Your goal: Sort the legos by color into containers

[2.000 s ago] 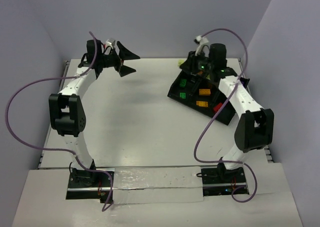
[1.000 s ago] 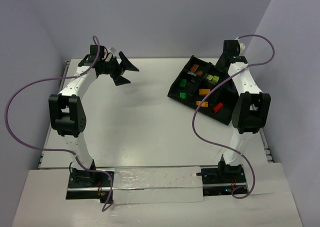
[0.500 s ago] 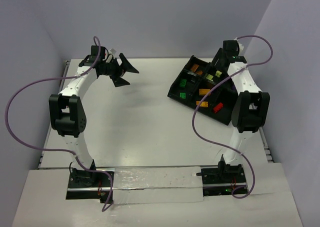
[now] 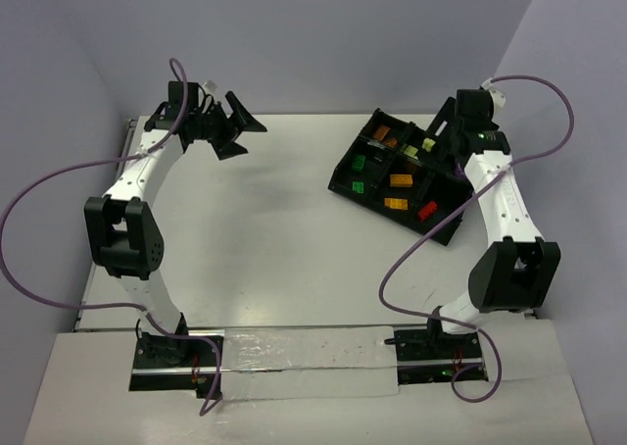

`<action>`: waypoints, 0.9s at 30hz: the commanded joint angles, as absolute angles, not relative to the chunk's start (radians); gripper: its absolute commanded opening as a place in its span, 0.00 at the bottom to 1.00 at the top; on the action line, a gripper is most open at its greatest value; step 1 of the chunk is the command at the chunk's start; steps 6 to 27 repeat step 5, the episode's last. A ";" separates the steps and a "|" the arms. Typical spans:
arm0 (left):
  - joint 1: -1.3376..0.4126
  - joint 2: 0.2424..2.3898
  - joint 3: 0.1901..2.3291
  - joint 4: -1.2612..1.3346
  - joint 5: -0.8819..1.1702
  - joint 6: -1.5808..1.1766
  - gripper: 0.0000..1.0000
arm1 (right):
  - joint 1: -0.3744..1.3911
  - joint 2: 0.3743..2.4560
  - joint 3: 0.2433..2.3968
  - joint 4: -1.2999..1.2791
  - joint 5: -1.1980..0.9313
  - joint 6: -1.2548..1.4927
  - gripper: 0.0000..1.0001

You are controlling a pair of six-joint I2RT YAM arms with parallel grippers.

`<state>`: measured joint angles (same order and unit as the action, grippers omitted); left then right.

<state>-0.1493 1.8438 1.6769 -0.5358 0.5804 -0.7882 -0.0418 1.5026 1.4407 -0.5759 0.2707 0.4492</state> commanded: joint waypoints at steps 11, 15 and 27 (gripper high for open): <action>-0.153 1.829 1.667 -0.442 0.610 -0.822 0.99 | -0.035 1.417 1.339 -0.624 0.359 0.459 0.87; -0.153 1.829 1.667 -0.442 0.610 -0.822 0.99 | -0.035 1.417 1.339 -0.624 0.359 0.459 0.87; -0.153 1.829 1.667 -0.442 0.610 -0.822 0.99 | -0.035 1.417 1.339 -0.624 0.359 0.459 0.87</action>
